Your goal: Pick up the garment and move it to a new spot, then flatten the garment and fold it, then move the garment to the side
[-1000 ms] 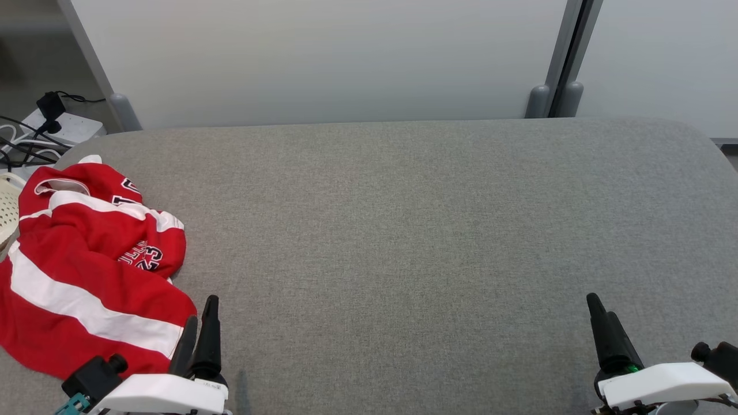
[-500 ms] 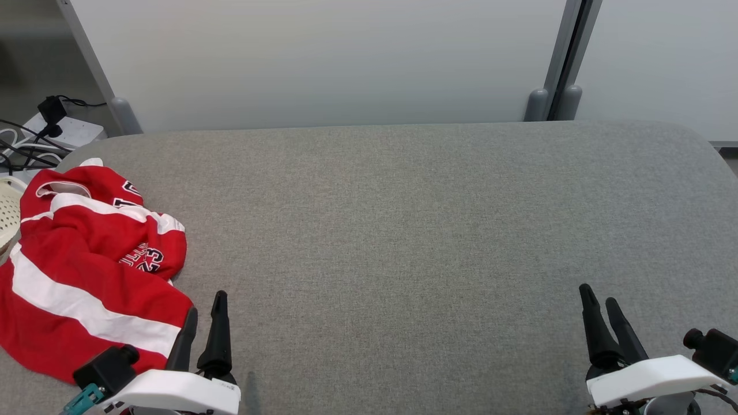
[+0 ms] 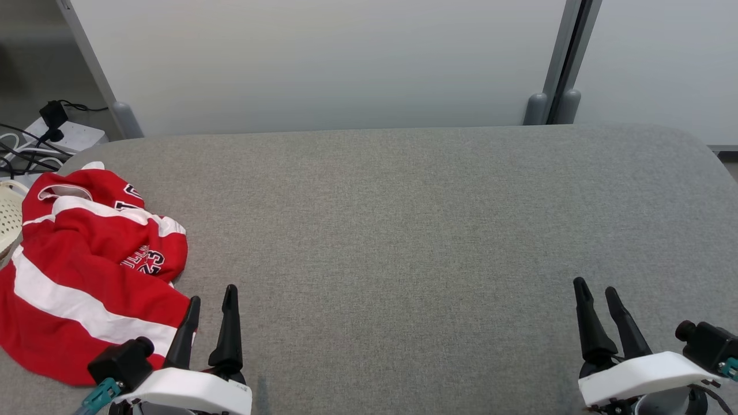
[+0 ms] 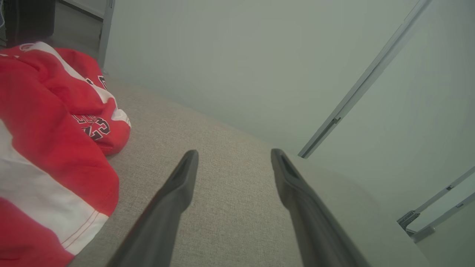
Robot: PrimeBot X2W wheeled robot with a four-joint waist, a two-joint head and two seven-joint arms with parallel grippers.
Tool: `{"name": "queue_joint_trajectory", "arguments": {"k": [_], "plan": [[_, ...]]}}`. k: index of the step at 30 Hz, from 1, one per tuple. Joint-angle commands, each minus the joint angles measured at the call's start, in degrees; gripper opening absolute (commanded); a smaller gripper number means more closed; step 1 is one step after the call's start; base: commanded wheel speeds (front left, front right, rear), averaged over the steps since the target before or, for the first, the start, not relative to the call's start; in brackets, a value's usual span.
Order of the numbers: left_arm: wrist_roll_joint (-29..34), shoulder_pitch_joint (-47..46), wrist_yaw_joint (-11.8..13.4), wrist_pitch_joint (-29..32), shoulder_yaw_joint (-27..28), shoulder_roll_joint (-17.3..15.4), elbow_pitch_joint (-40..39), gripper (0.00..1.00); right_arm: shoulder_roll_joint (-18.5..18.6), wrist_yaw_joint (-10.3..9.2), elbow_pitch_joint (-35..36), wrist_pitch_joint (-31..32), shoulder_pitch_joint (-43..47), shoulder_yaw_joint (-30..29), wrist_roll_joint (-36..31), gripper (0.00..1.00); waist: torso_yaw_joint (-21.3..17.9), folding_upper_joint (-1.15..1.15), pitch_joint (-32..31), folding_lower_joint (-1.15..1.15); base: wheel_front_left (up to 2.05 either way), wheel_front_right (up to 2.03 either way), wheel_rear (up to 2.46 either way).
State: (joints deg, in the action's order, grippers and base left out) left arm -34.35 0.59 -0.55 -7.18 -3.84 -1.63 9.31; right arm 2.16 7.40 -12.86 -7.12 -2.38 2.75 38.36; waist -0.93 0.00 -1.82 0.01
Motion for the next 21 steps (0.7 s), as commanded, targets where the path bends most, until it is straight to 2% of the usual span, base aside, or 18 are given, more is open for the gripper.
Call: {"name": "queue_joint_trajectory", "arguments": {"k": [1,21], "plan": [[2.2,-3.4,0.4,-0.9,0.8,-0.8,-1.9,1.00,0.7,0.06,1.7,-1.0,-2.7,1.4,-2.2,1.00,-0.1,0.00,-0.1,-0.01,0.00,0.00,0.00],[16.4,-3.8,1.0,-4.5,-0.9,-1.0,-2.6,1.00,1.2,0.08,3.7,-4.6,-2.7,2.7,-17.7,1.00,-0.3,0.00,-0.5,-0.01,0.00,0.00,0.00]]}}
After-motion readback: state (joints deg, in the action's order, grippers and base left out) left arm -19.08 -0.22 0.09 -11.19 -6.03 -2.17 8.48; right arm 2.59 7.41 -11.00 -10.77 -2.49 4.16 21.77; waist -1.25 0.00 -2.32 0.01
